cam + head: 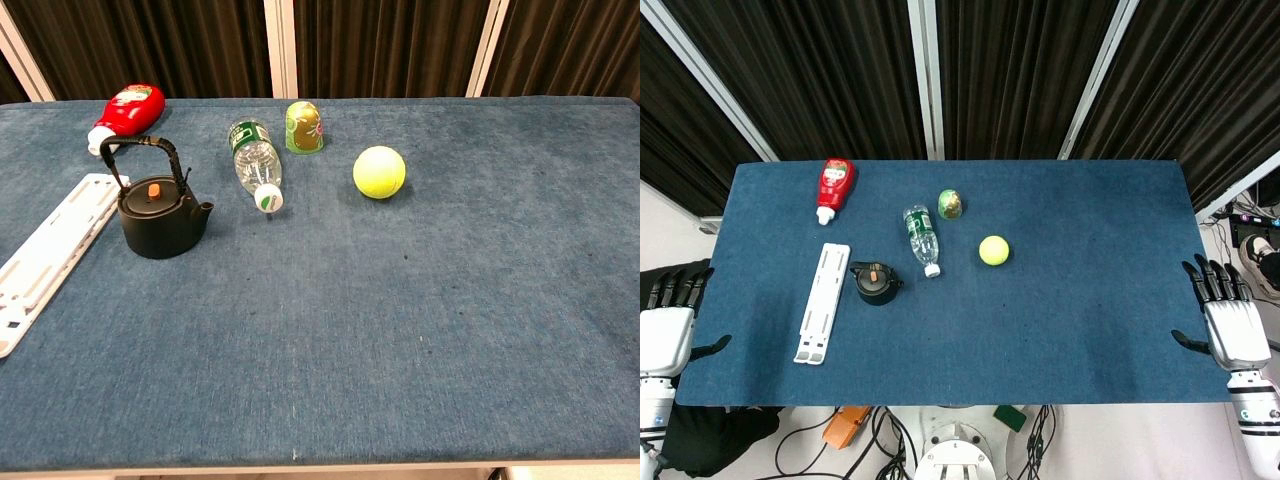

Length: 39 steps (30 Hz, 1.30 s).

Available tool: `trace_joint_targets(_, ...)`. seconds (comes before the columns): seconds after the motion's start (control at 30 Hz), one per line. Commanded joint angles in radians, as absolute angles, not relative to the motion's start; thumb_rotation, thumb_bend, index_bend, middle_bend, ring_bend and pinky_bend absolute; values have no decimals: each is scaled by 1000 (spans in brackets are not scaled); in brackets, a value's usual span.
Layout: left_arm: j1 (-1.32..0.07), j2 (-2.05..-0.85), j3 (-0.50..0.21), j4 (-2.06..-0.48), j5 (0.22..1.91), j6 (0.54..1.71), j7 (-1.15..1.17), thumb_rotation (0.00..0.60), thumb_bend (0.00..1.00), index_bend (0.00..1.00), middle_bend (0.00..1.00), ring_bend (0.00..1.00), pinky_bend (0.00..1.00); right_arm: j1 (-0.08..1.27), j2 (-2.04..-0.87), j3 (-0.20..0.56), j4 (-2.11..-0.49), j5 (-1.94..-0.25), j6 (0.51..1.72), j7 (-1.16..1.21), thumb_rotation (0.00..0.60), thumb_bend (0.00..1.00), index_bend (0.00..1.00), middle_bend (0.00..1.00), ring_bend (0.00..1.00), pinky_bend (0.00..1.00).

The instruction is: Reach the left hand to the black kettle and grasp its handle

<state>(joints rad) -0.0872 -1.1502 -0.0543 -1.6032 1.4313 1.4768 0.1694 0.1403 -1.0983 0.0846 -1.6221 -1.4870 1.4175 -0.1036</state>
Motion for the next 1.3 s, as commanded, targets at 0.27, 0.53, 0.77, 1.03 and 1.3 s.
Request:
trace_joint_targets(0.27,-136,-1145,-88,-1664,1471,1468,184,600,44,72,117,61,1,124,-1106,76,-1605,-1493,1441,-79,600,174,0,0,0,0)
trace_joint_targets(0.53,-314,-1148,-173,-1788,1497,1312,264,600,44,110,135,105,1,115,-1127,40,-1574,-1515,1425,-70,600,174,0,0,0,0)
trace_joint_targets(0.77,-494,-1227,-228,-1860,1350,1091,434,600,43,162,162,110,1,115,-1142,25,-1553,-1514,1405,-54,600,175,0,0,0,0)
trace_joint_targets(1.03,-628,-1359,-236,-1837,1093,1017,697,600,32,233,257,198,1,116,-1139,21,-1545,-1512,1395,-56,600,174,0,0,0,0)
trace_joint_targets(1.3,-706,-1424,-229,-1814,910,1037,815,600,29,297,354,281,1,116,-1145,22,-1535,-1503,1388,-50,600,174,0,0,0,0)
